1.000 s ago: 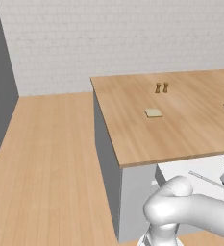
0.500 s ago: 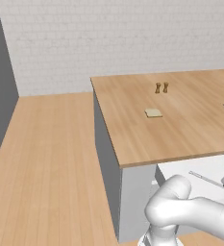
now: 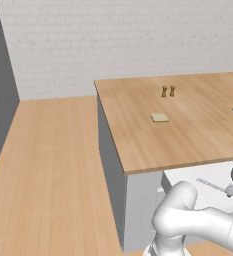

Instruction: Pick the tongs from the drawer and place it on the counter.

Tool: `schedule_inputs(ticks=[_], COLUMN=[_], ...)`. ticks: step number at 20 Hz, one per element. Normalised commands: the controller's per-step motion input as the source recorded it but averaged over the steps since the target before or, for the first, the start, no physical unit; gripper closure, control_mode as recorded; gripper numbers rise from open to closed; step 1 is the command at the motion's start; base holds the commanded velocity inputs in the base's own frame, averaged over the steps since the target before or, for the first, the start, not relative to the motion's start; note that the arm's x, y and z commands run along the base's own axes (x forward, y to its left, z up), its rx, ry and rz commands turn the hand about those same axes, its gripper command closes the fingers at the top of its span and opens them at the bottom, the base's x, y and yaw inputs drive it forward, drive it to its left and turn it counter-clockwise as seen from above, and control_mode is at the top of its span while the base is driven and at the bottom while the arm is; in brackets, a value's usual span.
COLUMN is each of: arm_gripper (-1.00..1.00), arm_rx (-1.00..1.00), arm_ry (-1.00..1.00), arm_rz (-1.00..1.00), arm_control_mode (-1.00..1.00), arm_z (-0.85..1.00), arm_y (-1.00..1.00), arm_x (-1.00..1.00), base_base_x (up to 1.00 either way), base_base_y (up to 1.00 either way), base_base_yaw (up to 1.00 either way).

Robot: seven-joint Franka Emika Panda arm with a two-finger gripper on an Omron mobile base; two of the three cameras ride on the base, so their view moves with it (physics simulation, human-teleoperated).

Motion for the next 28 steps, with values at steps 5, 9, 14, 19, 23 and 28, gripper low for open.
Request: schedule_inputs(ticks=[5,9,14,19,23,28], arm_gripper=[1.0,1.0,1.0,1.0,1.0,1.0], arm_rx=[0.0,0.0,0.0,0.0,0.0,0.0], arm_ry=[0.0,0.0,-0.05,-0.13,-0.13,-0.05], arm_rz=[0.0,0.02,0.08,0.34,0.43,0.45], arm_control_mode=[-1.0,-1.0,-1.0,-1.0,-1.0,-1.0], arm_z=[-0.46,-0.77,-1.0,-0.39,0.22,0.84], arm_y=[0.0,-0.07,-0.21,-0.01,0.0,0.0], arm_x=[0.05,-0.32,-1.0,-0.54,-0.3,-0.49], base_base_x=[0.0,0.0,0.0,0.0,0.0,0.0], base_base_y=[0.0,0.0,0.0,0.0,0.0,0.0], base_base_yaw=[0.0,0.0,0.0,0.0,0.0,0.0])
